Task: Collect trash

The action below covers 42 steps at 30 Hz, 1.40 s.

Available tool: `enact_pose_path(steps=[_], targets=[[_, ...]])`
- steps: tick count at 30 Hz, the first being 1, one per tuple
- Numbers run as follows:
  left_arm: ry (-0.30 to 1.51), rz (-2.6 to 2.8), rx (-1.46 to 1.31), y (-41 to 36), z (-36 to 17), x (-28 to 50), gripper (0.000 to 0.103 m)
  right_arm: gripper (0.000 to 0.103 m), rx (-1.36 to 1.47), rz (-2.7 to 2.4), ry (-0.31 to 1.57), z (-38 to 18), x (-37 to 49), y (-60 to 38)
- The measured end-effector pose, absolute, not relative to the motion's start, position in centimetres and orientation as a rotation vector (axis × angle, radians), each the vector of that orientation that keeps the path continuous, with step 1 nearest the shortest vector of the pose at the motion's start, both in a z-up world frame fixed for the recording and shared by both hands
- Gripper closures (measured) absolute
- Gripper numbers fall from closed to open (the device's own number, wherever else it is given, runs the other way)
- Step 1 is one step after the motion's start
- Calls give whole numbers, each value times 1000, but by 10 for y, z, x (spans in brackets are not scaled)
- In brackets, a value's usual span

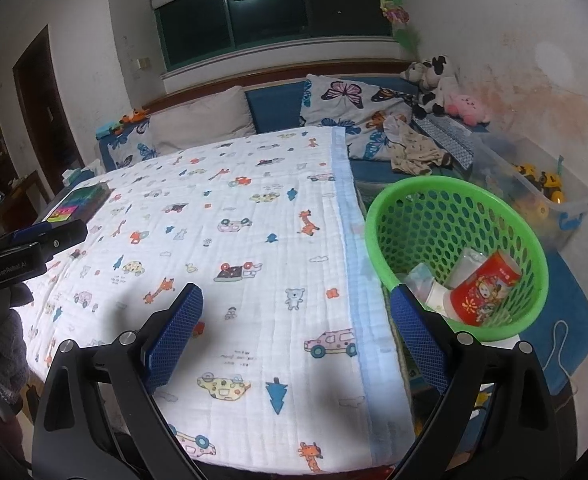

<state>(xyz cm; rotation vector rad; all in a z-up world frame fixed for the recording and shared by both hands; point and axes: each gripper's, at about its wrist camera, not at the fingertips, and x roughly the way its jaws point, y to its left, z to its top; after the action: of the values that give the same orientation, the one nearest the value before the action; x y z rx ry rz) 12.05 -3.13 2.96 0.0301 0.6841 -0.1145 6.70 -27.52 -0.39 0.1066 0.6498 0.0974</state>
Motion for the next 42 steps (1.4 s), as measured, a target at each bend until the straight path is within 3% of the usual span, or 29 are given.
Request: enact_pose_path(steps=[42], targets=[[667, -88, 32, -20, 27, 115, 7, 5, 106, 123, 664, -9, 74, -263]])
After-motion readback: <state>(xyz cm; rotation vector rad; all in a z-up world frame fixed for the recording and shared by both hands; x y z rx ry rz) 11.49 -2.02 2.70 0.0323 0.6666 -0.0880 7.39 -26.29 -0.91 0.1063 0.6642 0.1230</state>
